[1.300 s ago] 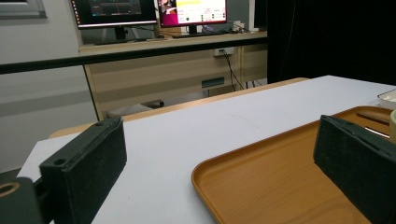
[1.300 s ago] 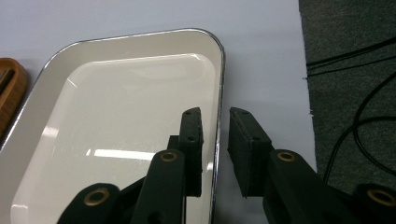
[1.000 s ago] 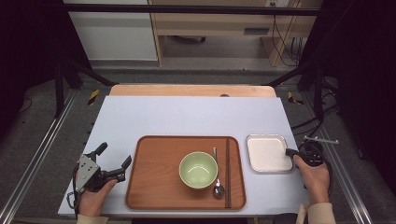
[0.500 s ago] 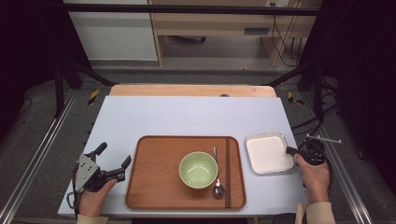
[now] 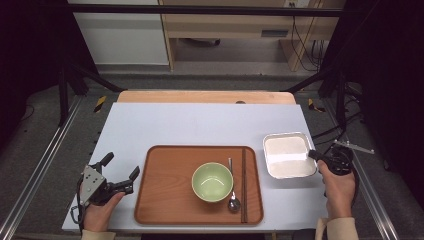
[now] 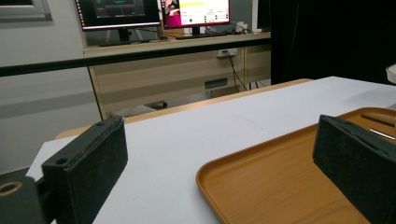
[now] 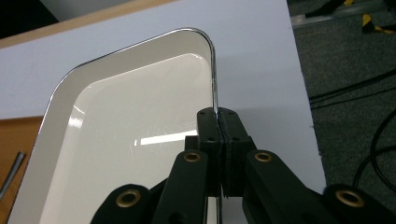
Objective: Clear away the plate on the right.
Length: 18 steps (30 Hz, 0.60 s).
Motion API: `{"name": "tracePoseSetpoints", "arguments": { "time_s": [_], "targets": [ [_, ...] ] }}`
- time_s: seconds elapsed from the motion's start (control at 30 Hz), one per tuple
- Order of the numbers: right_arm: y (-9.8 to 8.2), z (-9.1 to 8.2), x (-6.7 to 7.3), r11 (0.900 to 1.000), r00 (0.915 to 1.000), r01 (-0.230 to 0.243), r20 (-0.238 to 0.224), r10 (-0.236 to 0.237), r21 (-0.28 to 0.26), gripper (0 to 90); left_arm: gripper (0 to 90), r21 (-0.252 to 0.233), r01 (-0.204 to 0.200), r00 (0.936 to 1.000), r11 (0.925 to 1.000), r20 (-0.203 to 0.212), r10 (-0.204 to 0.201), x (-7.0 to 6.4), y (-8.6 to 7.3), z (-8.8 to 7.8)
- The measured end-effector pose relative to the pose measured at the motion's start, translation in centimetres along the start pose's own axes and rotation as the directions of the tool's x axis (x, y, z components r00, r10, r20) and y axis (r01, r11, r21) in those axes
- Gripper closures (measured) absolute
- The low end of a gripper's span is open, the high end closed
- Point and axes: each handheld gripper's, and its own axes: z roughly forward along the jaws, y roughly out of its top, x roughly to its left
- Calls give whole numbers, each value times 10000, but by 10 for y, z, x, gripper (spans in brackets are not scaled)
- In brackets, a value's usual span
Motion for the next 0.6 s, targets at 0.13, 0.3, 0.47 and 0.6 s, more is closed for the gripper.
{"name": "tracePoseSetpoints", "arguments": {
  "time_s": [0.13, 0.3, 0.47, 0.6],
  "targets": [
    [8, -6, 10, 9990, 9998, 41, -204, -51, -444, 892, 36, 4, 63, 10000, 10000, 22, -63, 0, 1, 0],
    [22, -10, 31, 9964, 9974, 148, -687, -205, -837, 893, 47, -89, 200, 9998, 9998, -23, -200, -2, 10, 4],
    [41, -4, 69, 9899, 9882, 689, -1274, -848, -1241, 893, 80, -355, 497, 9988, 9981, 39, -496, -2, 32, 18],
    [52, 6, 105, 9847, 9751, 908, -1878, -1183, -1488, 893, 104, -482, 197, 9996, 9986, 221, -186, -7, 54, 37]
  ]
}}
